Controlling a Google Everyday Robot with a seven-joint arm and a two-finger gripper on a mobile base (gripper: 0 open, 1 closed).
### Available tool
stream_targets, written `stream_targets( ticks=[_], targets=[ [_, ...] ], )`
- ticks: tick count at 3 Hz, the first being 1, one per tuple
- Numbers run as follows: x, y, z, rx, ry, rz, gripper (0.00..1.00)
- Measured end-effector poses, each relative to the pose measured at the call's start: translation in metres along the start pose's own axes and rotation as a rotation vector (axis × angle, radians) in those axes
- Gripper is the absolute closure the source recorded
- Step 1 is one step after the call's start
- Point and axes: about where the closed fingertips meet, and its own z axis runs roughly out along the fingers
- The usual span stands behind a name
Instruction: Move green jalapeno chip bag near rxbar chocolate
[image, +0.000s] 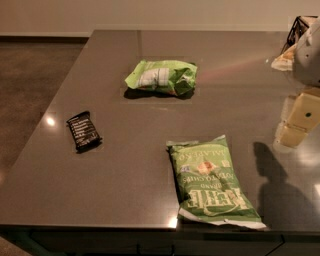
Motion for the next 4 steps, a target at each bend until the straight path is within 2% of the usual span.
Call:
stream_targets(
  ticks=[1, 2, 3, 4],
  targets=[
    [0.000, 0.000, 0.000, 0.000, 0.000, 0.000, 0.00],
    [-0.010, 0.004, 0.011, -0.041, -0.028, -0.058, 0.00],
    [-0.025, 0.013, 0.033, -0.098, -0.059, -0.169, 0.00],
    [-0.036, 0.024, 0.058, -0.163, -0.077, -0.307, 0.00]
  ],
)
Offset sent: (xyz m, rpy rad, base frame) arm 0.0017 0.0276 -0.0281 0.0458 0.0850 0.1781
